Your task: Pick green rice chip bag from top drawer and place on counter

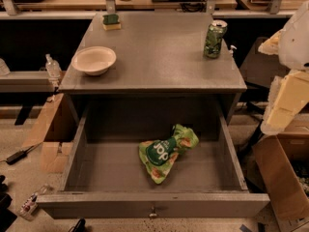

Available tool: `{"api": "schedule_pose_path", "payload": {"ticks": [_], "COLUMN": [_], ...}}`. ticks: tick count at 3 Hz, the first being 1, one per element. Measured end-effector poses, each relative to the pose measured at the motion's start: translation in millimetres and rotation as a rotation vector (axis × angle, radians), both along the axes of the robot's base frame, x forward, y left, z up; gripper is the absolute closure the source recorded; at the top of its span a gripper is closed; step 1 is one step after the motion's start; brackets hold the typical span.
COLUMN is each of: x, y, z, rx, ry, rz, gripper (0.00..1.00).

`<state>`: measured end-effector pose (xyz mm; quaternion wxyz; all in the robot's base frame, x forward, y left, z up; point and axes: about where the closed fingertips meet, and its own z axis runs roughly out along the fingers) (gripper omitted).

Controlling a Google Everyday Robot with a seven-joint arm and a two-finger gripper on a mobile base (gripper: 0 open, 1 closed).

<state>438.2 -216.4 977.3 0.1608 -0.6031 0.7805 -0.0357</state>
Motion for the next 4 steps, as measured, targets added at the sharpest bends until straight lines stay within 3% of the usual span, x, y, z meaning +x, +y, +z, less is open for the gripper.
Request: {"api": "schedule_pose_path", "payload": {"ticks": [1,2,3,4], "x": [0.0,8.6,6.8,23.0], "y": [0.0,8.0,29.5,62.8], "z": [0.0,-25.9,-96.8,-158.2], "rx": [0.0,0.027,0.099,0.114], "ry": [0.0,-0.02,-0.015,-0.113], "rz": [0.0,0.033,0.149,0.353], "gripper": [0.0,0.0,0.0,0.0]}}
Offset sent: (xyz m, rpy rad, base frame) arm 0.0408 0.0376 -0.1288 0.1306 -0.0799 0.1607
